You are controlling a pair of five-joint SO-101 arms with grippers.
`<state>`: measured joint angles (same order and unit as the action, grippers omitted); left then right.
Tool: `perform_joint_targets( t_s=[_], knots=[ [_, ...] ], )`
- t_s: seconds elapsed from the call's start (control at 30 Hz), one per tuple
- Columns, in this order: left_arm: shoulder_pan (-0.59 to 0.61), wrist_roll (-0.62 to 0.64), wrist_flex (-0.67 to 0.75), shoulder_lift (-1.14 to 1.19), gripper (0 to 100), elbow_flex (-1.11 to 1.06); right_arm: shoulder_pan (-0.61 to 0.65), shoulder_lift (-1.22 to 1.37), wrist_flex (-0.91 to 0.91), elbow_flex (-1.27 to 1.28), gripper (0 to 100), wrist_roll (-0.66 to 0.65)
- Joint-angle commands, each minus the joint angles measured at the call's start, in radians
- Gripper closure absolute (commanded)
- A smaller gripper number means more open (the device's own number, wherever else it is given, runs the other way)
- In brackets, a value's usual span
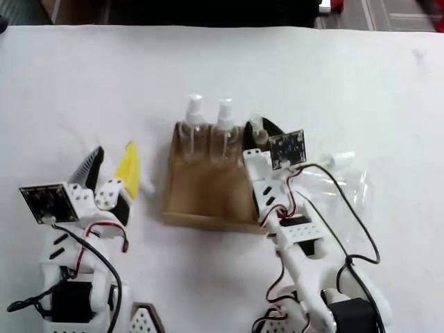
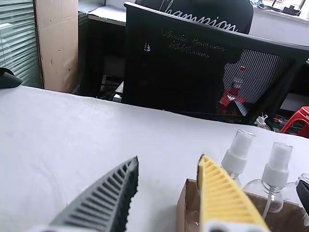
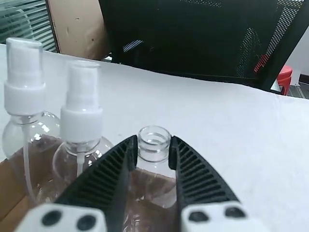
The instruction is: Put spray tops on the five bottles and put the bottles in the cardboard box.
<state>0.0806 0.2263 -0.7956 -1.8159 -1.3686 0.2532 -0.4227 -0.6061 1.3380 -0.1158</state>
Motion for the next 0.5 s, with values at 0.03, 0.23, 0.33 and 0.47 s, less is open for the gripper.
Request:
perform_joint_targets(
  t_s=[0.03,0.23,0.33,0.47],
  knots=[
    [0.01,0.012,0.023,-0.012,81,0.005,-0.002,-0.035,-0.015,-0.009,97.9,-0.014],
    [0.01,0.012,0.023,-0.012,81,0.005,-0.001,-0.033,-0.015,-0.003,87.8,-0.014],
    [0.008,0.012,0.023,-0.012,81,0.005,-0.001,-0.033,-0.015,-0.003,88.3,-0.014],
    [0.008,0.012,0.023,-0.012,81,0.005,-0.001,-0.033,-0.015,-0.003,88.1,-0.014]
  ],
)
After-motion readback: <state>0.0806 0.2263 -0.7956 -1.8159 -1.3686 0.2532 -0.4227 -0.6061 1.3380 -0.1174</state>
